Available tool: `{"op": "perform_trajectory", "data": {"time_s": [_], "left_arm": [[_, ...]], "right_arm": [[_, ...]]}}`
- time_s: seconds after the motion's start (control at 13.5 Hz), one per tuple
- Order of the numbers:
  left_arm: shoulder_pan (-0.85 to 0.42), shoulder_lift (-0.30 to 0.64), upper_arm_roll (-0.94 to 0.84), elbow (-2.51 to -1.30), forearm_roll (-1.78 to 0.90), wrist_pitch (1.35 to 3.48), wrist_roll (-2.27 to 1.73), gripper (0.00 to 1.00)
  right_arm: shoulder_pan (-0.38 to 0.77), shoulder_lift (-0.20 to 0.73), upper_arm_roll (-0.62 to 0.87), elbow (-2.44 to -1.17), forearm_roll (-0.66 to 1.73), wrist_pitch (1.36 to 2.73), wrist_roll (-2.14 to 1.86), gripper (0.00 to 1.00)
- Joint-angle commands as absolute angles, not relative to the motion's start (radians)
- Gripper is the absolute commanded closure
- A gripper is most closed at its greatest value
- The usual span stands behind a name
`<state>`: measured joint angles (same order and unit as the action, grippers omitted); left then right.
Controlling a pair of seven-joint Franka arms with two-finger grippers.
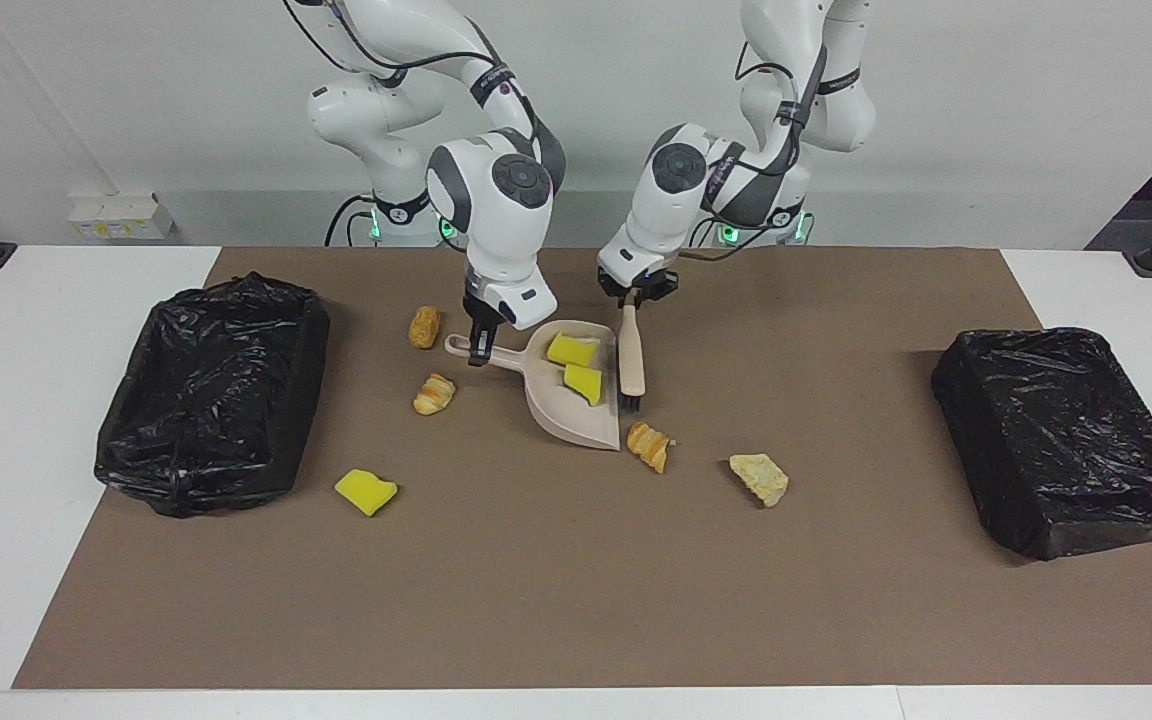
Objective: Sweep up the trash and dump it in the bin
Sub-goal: 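Sweep the pieces into the dustpan with the brush in the left gripper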
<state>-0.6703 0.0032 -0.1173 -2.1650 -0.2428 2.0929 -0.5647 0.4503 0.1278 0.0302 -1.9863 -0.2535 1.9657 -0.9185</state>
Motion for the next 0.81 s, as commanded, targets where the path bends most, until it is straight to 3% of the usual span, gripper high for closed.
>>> {"op": "perform_trajectory", "data": {"time_s": [0.0,0.37,0.74], "left_arm": [[-0.619,-0.003,-0.095,-2.126,-0.242,2.028,-0.578,1.0],[-0.41,0.07,-0.095,-2.036,-0.039,2.048,-0.516,1.0],[-0.169,0.262,-0.095,-1.856,0.061,2.097,-0.104,1.0]], "right_arm": [[0.434,0.118,0.037,-1.994,-0.275,1.959,-0.939,1.0],[0.434,0.14,0.037,-1.947,-0.27,1.928,-0.95,1.0],[0.449,0.137,0.037,-1.947,-0.278,1.921,-0.884,1.0]]}}
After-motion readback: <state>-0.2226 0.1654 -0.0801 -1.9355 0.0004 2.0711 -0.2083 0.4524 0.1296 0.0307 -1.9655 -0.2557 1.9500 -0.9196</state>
